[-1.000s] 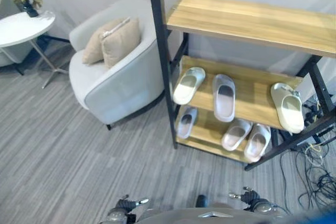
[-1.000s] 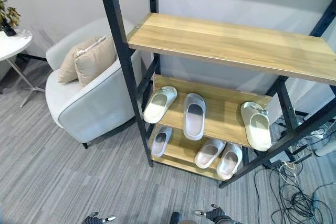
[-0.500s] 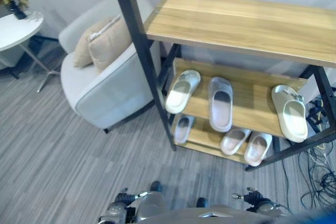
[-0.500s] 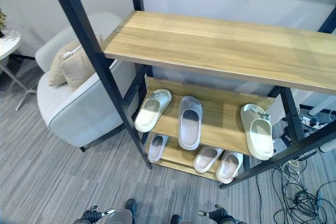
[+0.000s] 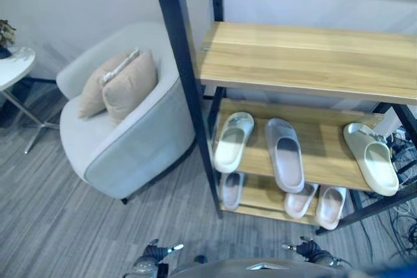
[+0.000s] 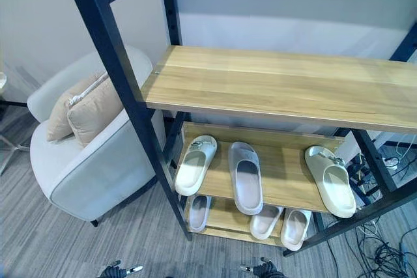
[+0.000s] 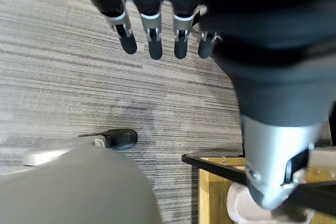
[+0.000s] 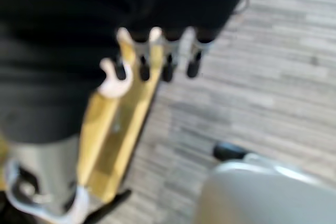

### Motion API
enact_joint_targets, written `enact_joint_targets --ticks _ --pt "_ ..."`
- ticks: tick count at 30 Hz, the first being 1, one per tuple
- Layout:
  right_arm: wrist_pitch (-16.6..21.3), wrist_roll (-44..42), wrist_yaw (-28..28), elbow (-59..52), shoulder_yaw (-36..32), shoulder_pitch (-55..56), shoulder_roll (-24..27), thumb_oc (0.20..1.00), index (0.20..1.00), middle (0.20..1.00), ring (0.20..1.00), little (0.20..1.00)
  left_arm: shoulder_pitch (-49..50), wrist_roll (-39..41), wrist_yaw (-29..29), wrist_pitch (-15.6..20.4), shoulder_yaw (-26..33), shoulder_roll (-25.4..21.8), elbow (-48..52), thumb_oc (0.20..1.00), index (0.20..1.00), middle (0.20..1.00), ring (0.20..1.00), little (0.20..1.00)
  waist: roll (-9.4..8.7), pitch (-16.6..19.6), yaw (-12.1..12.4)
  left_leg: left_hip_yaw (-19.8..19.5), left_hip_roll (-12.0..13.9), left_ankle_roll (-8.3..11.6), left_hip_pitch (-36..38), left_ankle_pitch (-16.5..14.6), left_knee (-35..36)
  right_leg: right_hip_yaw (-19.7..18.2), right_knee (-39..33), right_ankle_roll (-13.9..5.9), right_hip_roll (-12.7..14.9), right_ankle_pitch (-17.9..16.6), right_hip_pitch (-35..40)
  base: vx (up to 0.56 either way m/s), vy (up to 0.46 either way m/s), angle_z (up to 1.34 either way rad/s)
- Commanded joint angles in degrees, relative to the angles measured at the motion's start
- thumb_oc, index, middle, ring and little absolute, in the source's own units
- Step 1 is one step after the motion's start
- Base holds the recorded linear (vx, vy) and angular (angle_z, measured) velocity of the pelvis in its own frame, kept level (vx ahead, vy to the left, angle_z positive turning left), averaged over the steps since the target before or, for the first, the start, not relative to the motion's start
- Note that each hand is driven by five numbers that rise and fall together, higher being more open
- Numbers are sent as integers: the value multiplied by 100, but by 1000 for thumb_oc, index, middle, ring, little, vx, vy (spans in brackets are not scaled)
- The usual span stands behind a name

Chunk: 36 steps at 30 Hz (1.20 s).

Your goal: Arrange the slippers neatly on the shoe rack.

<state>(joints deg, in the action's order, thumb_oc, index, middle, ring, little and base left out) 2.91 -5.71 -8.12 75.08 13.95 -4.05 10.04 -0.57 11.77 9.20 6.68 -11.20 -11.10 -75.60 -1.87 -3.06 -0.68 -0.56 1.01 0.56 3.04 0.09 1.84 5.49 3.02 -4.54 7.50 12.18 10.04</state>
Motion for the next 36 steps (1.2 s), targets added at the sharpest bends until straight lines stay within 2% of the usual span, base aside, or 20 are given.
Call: enact_joint_targets --ticks 1,13,21,22,23,28,36 --pt "157 -189 -150 -220 19 -181 135 1000 1000 1000 1000 1000 -239 -263 120 71 78 161 -142 1000 1000 1000 1000 1000 -82 -165 82 -199 107 19 -94 -374 -498 -381 277 -212 49 -740 -561 -8 89 -1" --pt "405 -498 -253 -1029 141 -562 182 1000 1000 1000 1000 1000 -252 -409 186 159 24 67 -68 1000 1000 1000 1000 1000 11 -323 37 -93 -211 -256 -99 -548 -539 -657 753 -456 306 -808 -1006 -23 88 -13" --pt "505 -599 -199 -1425 258 -651 132 1000 1000 1000 1000 1000 -301 -525 174 189 -61 60 -8 1000 1000 1000 1000 1000 -9 -363 18 -37 -331 -328 -185 -627 -647 -631 831 -499 460 -862 -1075 -4 57 -1" --pt "436 -294 -147 -1604 435 -212 98 1000 1000 1000 1000 1000 -296 -533 180 195 -68 82 27 1000 1000 1000 1000 1000 -12 -376 -26 -17 -333 -331 -198 -637 -658 -641 848 -503 469 -875 -1103 -12 31 1" --pt "459 -228 60 -1866 413 240 275 1000 1000 1000 1000 1000 -283 -579 178 205 -4 42 76 1000 1000 1000 1000 1000 -28 -394 -99 21 -327 -330 -209 -639 -675 -658 865 -503 465 -888 -1127 -36 20 5" --pt "776 261 267 -3105 570 1310 670 1000 1000 1000 1000 1000 -208 -791 86 277 51 -165 305 1000 1000 1000 1000 1000 -102 -559 -229 129 -307 -329 -259 -647 -739 -663 925 -511 475 -941 -1191 -48 5 -2" --pt "904 268 656 -3537 1049 1161 813 1000 1000 1000 1000 1000 -216 -859 50 322 48 -245 198 1000 1000 1000 1000 1000 -137 -551 -132 95 -326 -303 -303 -664 -800 -536 882 -543 543 -967 -1129 8 3 -6"
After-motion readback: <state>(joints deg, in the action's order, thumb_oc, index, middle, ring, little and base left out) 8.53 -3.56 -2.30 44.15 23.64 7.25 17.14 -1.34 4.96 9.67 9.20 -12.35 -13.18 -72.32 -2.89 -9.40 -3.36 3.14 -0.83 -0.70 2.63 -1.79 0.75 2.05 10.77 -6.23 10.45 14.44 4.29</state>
